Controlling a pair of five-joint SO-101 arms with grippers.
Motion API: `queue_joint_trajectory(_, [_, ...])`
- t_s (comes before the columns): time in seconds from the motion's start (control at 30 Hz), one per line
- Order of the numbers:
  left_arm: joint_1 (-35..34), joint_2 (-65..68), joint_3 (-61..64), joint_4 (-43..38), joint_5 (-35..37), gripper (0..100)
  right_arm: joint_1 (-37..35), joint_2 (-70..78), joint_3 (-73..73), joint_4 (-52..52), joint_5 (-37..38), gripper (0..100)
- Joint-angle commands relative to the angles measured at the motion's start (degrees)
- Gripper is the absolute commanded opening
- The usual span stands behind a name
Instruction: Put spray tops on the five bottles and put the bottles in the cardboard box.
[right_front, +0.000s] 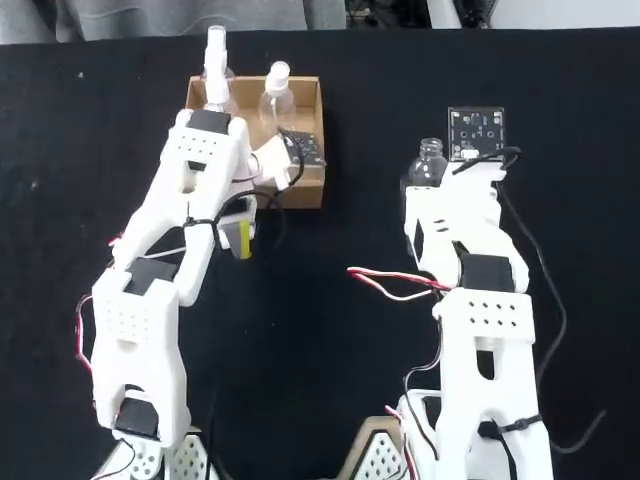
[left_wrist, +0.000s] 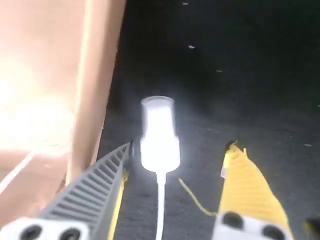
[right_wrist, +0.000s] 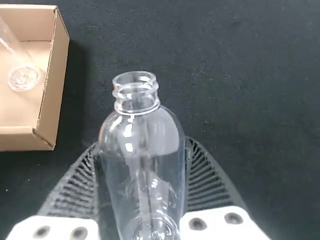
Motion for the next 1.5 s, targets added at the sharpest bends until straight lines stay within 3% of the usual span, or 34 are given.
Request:
queue_joint_trajectory(0.0, [-1.6, -2.3, -1.9, -2.5, 0.5, 28, 0.9, -2.1, -0.8, -1.6, 0.8, 1.5])
queue_joint_trajectory(0.33, [-1.5, 6.4, -2.1, -4.6, 0.2, 24, 0.9, -2.1, -0.8, -1.6, 1.0, 1.5])
queue_joint_trajectory(0.77, [-0.5, 6.3, -2.6, 7.3, 0.4, 5, 0.9, -2.1, -0.8, -1.6, 1.0, 1.5])
queue_joint_trajectory(1.03, [0.9, 4.8, -2.5, 14.6, 0.6, 4, 0.9, -2.2, -0.8, -1.6, 1.0, 1.5])
queue_joint_trajectory(1.47, [0.8, -2.7, 0.4, 15.1, 7.1, 3, 0.9, -2.3, -0.7, -1.6, 1.0, 1.5])
